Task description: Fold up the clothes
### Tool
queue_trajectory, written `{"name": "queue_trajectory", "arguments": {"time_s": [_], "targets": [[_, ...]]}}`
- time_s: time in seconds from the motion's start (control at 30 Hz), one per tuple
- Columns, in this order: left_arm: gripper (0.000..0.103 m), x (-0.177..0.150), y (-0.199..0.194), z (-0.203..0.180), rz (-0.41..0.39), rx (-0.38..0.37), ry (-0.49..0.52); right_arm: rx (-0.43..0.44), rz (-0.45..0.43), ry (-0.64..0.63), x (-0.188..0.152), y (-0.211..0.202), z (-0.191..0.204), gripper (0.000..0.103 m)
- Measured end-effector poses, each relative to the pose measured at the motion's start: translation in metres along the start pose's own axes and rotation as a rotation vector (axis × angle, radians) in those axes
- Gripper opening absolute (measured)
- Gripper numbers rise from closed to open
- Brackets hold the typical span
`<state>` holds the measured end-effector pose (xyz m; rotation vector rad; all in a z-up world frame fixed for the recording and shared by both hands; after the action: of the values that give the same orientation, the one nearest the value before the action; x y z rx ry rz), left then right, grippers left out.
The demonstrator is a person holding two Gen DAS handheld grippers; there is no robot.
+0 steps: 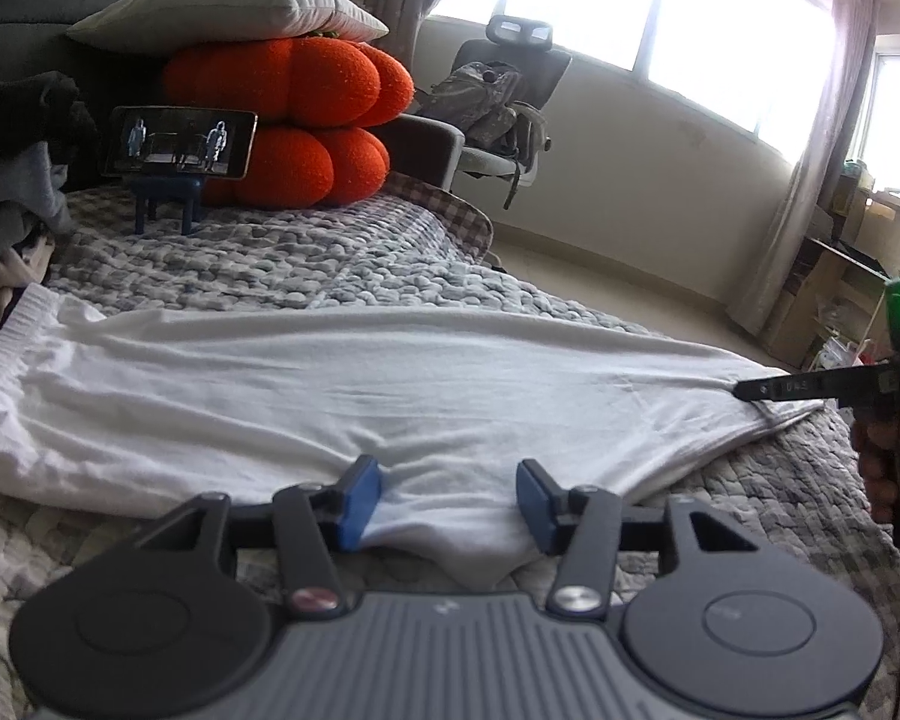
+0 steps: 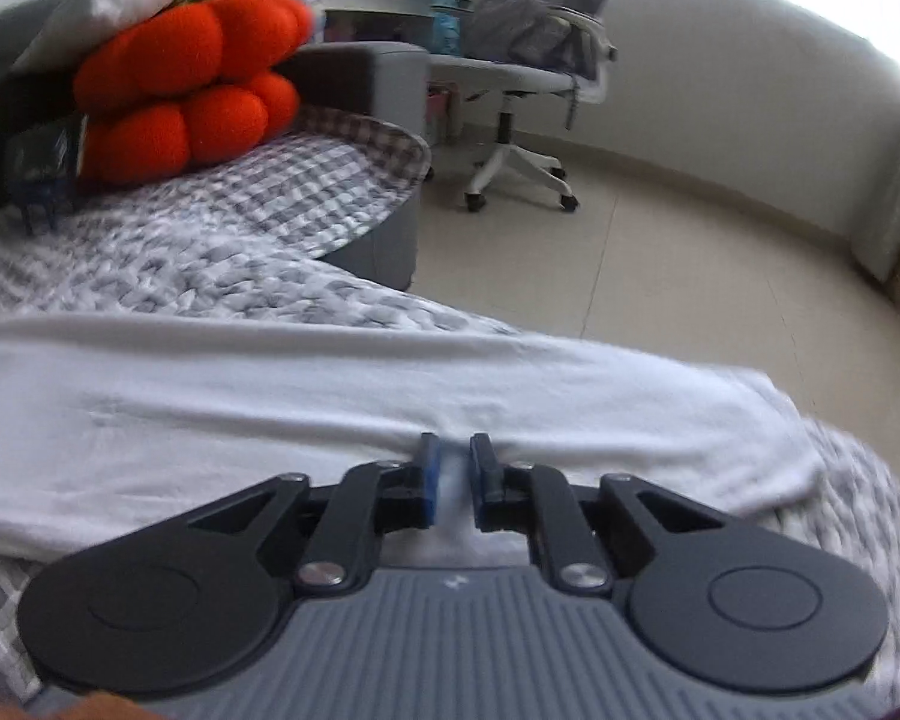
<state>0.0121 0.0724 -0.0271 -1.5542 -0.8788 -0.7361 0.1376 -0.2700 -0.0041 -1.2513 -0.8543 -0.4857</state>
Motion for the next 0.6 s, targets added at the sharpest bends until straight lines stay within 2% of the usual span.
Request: {"name": "queue_trajectory", "arguments": {"time_s": [0.17, 0.23, 0.33, 0.43, 0.53, 0.6], "targets": [[0.055, 0.000, 0.001, -0.002, 0.003, -0.006, 0.016, 0.005, 0.021, 0.028, -0.007, -0.017, -0.008, 0.013], [0.056, 0.001, 0.001, -0.002, 0.003, -0.008, 0.019, 0.004, 0.023, 0.066, 0.001, -0.015, -0.004, 0.022], [0.056, 0.000, 0.001, -0.001, 0.002, -0.012, 0.012, 0.090, 0.009, 0.030, 0.009, -0.007, 0.030, 0.023], [0.056, 0.000, 0.001, -0.001, 0.001, -0.010, 0.014, 0.186, 0.046, -0.028, 0.013, 0.010, 0.075, 0.023], [0.056, 0.000, 0.001, -0.002, 0.001, -0.011, 0.014, 0.165, 0.065, -0.131, 0.019, 0.031, 0.109, 0.026], [0.056, 0.000, 0.001, -0.002, 0.001, -0.010, 0.016, 0.162, 0.061, -0.142, 0.027, 0.040, 0.119, 0.026]]}}
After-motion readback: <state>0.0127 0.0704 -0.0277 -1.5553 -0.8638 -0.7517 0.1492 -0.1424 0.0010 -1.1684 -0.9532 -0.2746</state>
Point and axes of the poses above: each gripper's, at about its wrist camera, not at the fingertips, and y roughly the way its jaws point, z to its left, x to its top, the point moved 5 cm from there along y, roughly the way its jaws point, and after that the axes turned 9 degrees about x, right-handed, at the moved point
